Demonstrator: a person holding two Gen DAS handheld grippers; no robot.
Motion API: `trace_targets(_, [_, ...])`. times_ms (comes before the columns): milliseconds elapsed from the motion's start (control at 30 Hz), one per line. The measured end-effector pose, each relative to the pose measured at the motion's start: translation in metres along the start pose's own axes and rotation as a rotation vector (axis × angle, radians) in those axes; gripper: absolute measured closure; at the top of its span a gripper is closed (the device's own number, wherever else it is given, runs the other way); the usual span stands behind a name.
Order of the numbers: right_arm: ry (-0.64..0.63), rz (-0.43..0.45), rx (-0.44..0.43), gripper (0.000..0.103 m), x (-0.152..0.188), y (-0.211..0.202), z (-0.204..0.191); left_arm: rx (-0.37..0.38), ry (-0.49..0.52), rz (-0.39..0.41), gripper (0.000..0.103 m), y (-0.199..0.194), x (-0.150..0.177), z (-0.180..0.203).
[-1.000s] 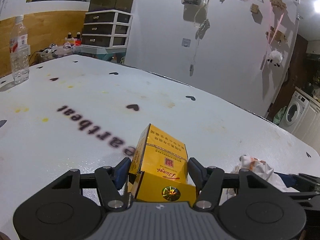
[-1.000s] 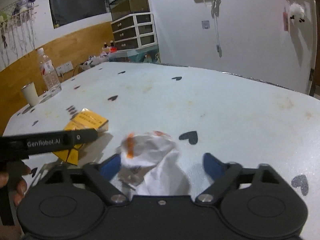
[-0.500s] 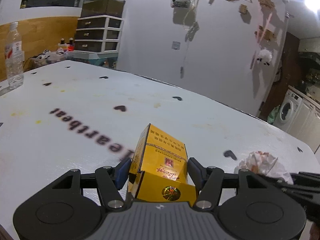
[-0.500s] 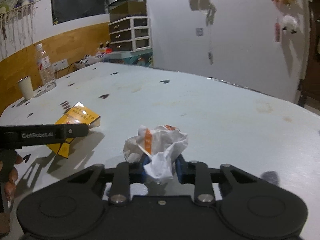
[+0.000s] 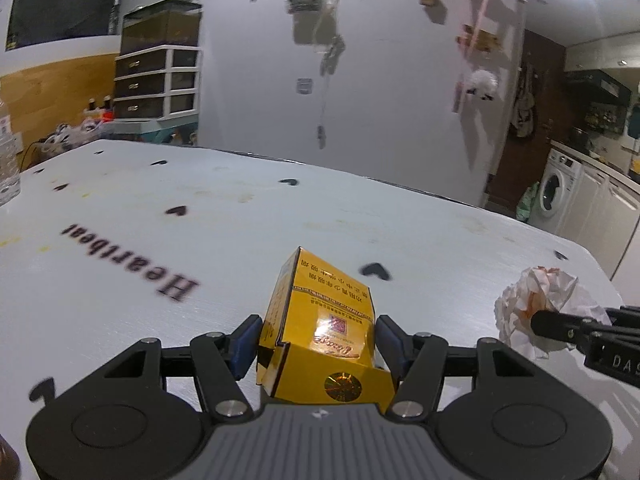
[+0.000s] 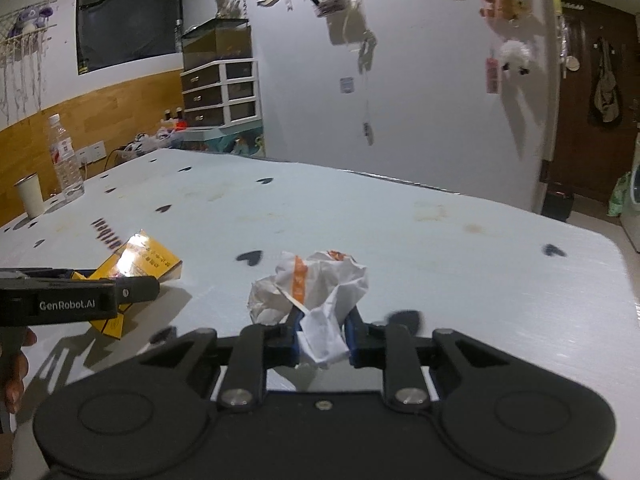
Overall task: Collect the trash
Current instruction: 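Carry the yellow box and white paper away from the table toward the bin, then lower the yellow box and white paper over the yellow bin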
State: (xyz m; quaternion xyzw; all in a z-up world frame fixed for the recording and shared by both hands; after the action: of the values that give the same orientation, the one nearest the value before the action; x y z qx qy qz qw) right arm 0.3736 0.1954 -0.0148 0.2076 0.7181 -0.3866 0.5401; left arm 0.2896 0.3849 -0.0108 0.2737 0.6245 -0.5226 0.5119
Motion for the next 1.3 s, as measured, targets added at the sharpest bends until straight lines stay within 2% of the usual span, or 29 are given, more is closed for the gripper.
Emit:
trace_targets(367, [0.053, 0.028, 0.085, 0.082, 0.01, -0.059, 0.062, 0.025, 0.063, 0.007, 0.041, -0.026, 0.015, 0.063])
trace_targets(533, [0.081, 0.041, 0.123, 0.082, 0.016, -0.09, 0.09, 0.073, 0.073, -0.015, 0.041, -0.032, 0.024, 0.097])
trace_targets(833, [0.101, 0.067, 0.171, 0.082, 0.024, -0.139, 0.126, 0.102, 0.111, -0.039, 0.041, -0.05, 0.04, 0.145])
trace_targets(1300, [0.135, 0.1, 0.254, 0.082, 0.034, -0.226, 0.179, 0.211, 0.178, -0.016, 0.041, -0.099, 0.045, 0.245])
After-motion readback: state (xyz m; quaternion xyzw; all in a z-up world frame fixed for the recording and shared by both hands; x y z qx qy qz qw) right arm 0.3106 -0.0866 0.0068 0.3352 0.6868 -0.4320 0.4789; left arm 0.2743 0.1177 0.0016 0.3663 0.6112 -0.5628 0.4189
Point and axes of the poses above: each gripper's, at about its wrist camera, not at the fingertips, and y roughly the way its jaws point, z to its right, x to its underside, the point moved 8 cm from there along y, roughly the way its jaws point, and after that the axes turned 10 degrees about z, right-handed, at the moved point
